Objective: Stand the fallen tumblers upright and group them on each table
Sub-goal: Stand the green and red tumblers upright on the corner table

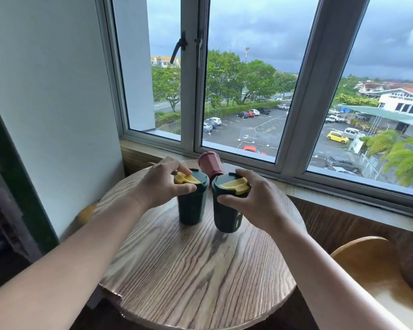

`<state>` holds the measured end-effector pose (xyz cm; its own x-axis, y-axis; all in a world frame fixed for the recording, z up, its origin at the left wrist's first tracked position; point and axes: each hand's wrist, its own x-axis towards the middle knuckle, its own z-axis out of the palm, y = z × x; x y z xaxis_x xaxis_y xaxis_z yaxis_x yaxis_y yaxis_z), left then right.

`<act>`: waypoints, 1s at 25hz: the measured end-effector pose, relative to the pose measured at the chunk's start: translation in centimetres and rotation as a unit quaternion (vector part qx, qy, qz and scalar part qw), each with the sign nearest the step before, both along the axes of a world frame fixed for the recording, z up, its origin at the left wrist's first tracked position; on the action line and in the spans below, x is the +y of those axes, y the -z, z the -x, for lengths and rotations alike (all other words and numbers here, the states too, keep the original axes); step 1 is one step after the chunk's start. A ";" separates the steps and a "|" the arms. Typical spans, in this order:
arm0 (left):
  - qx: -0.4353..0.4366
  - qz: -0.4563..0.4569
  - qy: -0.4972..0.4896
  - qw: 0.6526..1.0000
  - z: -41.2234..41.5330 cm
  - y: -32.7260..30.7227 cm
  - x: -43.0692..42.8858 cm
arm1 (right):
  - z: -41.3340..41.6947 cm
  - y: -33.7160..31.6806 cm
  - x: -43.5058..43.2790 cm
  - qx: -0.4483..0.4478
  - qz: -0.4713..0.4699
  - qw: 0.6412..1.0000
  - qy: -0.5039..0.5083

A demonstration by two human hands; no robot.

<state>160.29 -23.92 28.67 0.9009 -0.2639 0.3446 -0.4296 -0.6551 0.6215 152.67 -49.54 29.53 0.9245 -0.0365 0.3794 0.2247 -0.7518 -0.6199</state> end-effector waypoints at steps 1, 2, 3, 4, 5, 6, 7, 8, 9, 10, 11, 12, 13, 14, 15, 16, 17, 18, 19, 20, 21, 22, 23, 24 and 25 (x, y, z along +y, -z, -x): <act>-0.008 0.002 -0.002 1.000 0.0 0.0 -0.1 | -0.9 0.5 0.2 0.001 -0.007 1.000 0.002; -0.014 0.005 -0.003 1.000 0.1 0.1 -0.1 | -1.5 1.1 0.3 0.002 -0.012 1.000 0.004; -0.016 0.009 -0.002 1.000 0.1 0.1 -0.1 | -1.9 1.5 0.3 0.003 -0.014 1.000 0.007; -0.017 0.012 -0.001 1.000 0.1 0.1 -0.1 | -2.1 1.8 0.2 0.001 -0.017 1.000 0.010; -0.016 0.012 -0.001 1.000 0.2 0.1 -0.1 | -2.2 2.0 0.2 0.000 -0.019 1.000 0.011; -0.016 0.012 -0.002 1.000 0.2 0.1 0.0 | -2.3 2.1 0.1 -0.001 -0.023 1.000 0.008; -0.016 0.012 -0.003 1.000 0.1 0.2 0.0 | -2.4 2.1 0.0 0.001 -0.028 1.000 0.006; -0.018 0.013 -0.005 1.000 0.1 0.3 -0.1 | -2.5 2.1 0.0 0.003 -0.035 0.999 0.001; -0.022 0.014 -0.008 1.000 0.1 0.4 -0.2 | -2.6 2.2 -0.1 0.006 -0.040 0.999 -0.004; -0.026 0.016 -0.009 0.999 0.2 0.4 -0.3 | -2.7 2.3 -0.1 0.006 -0.045 0.999 -0.011; -0.028 0.020 -0.010 0.999 0.3 0.4 -0.3 | -2.8 2.3 -0.1 0.007 -0.049 0.999 -0.020; -0.027 0.026 -0.012 0.999 0.3 0.5 -0.3 | -2.9 2.3 -0.2 0.008 -0.049 0.998 -0.032; -0.021 0.030 -0.014 0.999 0.3 0.5 -0.3 | -2.9 2.3 -0.4 0.014 -0.046 0.998 -0.042; -0.017 0.031 -0.016 0.999 0.3 0.6 -0.3 | -3.0 2.2 -0.6 0.022 -0.042 0.997 -0.054; -0.016 0.030 -0.017 0.999 0.2 0.7 -0.2 | -3.1 2.1 -0.9 0.033 -0.040 0.996 -0.069; -0.018 0.032 -0.018 0.999 0.1 0.9 -0.1 | -3.3 1.8 -1.3 0.044 -0.047 0.994 -0.085; -0.019 0.042 -0.018 0.999 0.1 1.0 -0.2 | -3.6 1.4 -1.7 0.054 -0.069 0.991 -0.102; -0.017 0.065 -0.017 0.998 0.1 1.1 -0.3 | -4.2 0.8 -2.2 0.062 -0.108 0.985 -0.116; -0.009 0.096 -0.016 0.995 0.1 1.0 -0.5 | -5.2 0.2 -2.8 0.074 -0.161 0.976 -0.127; -0.002 0.124 -0.023 0.992 0.1 0.9 -0.7 | -6.6 -0.6 -3.3 0.092 -0.212 0.963 -0.141; 0.000 0.139 -0.035 0.990 0.1 0.9 -0.9 | -8.3 -1.4 -3.6 0.114 -0.243 0.951 -0.151; -0.004 0.144 -0.049 0.988 0.1 0.9 -1.0 | -10.4 -1.9 -3.7 0.134 -0.241 0.949 -0.156; -0.014 0.143 -0.063 0.988 0.0 1.0 -1.1 | -12.8 -2.3 -3.7 0.151 -0.210 0.953 -0.158; -0.023 0.139 -0.075 0.987 -0.1 1.0 -1.2 | -15.6 -2.3 -3.5 0.162 -0.157 0.962 -0.155; -0.026 0.134 -0.087 0.987 -0.1 1.0 -1.4 | -18.5 -2.2 -3.3 0.172 -0.092 0.969 -0.150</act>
